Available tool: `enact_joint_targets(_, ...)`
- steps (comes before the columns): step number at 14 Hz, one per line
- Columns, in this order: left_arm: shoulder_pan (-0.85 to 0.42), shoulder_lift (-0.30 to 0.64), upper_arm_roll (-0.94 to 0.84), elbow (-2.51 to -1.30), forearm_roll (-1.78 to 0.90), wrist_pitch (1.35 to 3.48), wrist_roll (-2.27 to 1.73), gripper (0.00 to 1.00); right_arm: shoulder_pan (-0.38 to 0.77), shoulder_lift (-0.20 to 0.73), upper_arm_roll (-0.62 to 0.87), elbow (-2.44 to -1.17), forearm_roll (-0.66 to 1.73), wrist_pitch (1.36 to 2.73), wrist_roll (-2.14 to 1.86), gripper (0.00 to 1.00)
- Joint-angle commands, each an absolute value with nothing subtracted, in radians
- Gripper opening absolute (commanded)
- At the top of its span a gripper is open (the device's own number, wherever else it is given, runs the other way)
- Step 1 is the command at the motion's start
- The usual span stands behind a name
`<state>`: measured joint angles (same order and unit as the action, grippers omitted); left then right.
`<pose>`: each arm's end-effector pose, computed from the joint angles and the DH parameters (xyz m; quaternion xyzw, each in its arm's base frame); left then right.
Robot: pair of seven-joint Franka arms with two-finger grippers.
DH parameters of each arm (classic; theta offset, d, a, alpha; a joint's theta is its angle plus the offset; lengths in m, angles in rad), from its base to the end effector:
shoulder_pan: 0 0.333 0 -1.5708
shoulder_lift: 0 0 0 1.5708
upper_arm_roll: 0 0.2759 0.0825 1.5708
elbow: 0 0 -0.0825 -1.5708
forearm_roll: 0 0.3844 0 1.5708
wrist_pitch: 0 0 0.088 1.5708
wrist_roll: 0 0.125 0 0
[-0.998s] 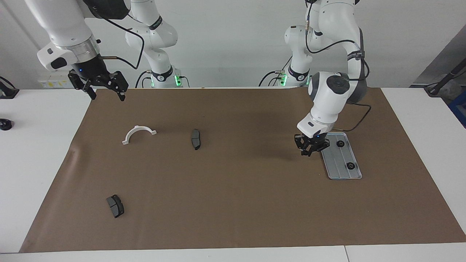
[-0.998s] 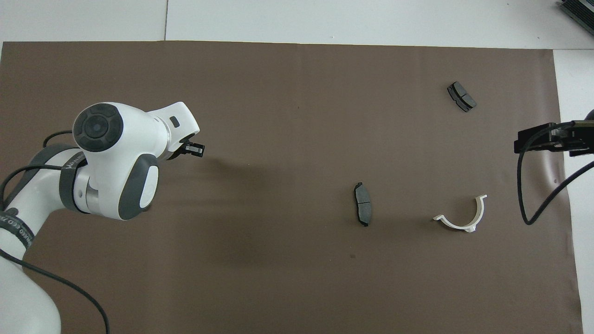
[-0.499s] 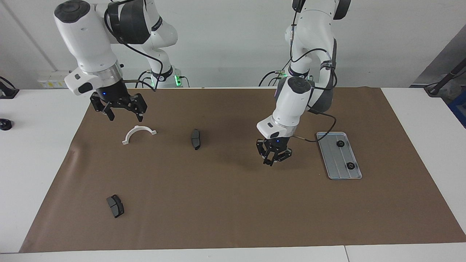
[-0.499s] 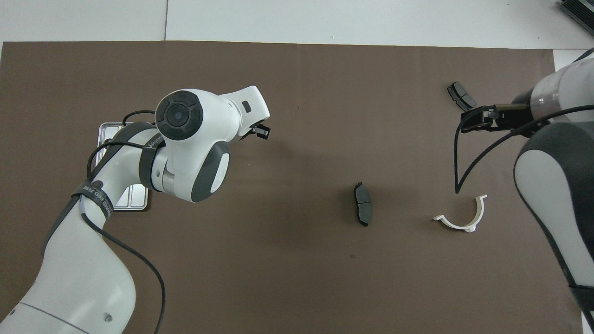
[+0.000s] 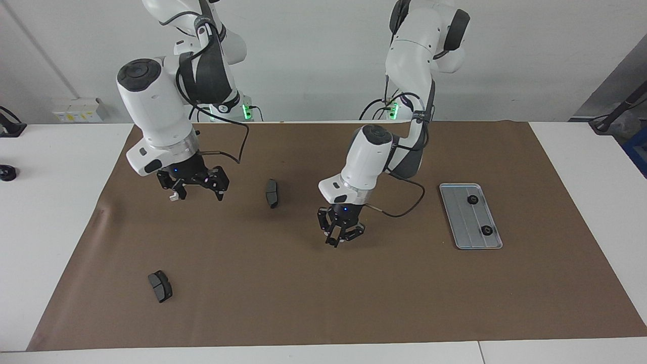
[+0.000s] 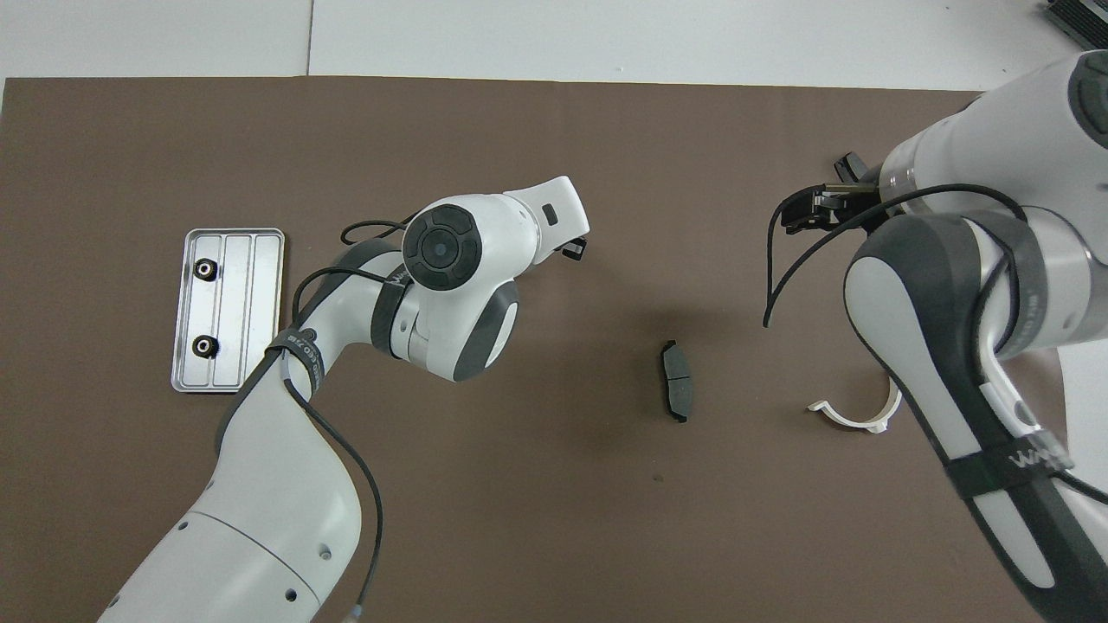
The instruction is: Place bearing gear from tray to pile
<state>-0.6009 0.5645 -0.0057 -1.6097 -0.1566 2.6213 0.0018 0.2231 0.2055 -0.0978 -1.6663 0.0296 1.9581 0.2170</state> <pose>0.5881 -0.4047 0.2970 0.9449 -0.2355 0.1947 0.1177 0.6214 0.0841 0.4347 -0.9978 0.0493 -0.0423 0.0114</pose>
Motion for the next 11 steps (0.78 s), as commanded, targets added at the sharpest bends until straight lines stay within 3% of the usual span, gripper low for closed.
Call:
enact_joint_targets(1,-0.606,0.586,0.008,-1.609,-0.175,2.669,0.003,0.00,0.225,0.193,-0.094,-1.739,0.048,2.035,0.235,1.00)
enact_joint_targets(5,-0.623,0.643,0.008,-1.600,-0.175,2.709,-0.026,0.01,0.239,0.195,-0.094,-1.749,0.049,2.045,0.238,1.00)
enact_joint_targets(6,-0.623,0.643,0.008,-1.600,-0.175,2.718,-0.029,0.71,0.241,0.199,-0.094,-1.749,0.049,2.046,0.242,1.00)
enact_joint_targets(7,-0.624,0.641,0.009,-1.603,-0.175,2.717,-0.035,1.00,0.244,0.202,-0.094,-1.747,0.049,2.058,0.258,1.00)
enact_joint_targets(9,-0.615,0.632,0.011,-1.618,-0.175,2.698,-0.038,1.00,0.267,0.209,-0.094,-1.747,0.049,2.072,0.265,1.00)
enact_joint_targets(11,-0.607,0.556,0.020,-1.678,-0.173,2.614,-0.038,1.00,0.270,0.219,-0.094,-1.747,0.051,2.086,0.273,1.00)
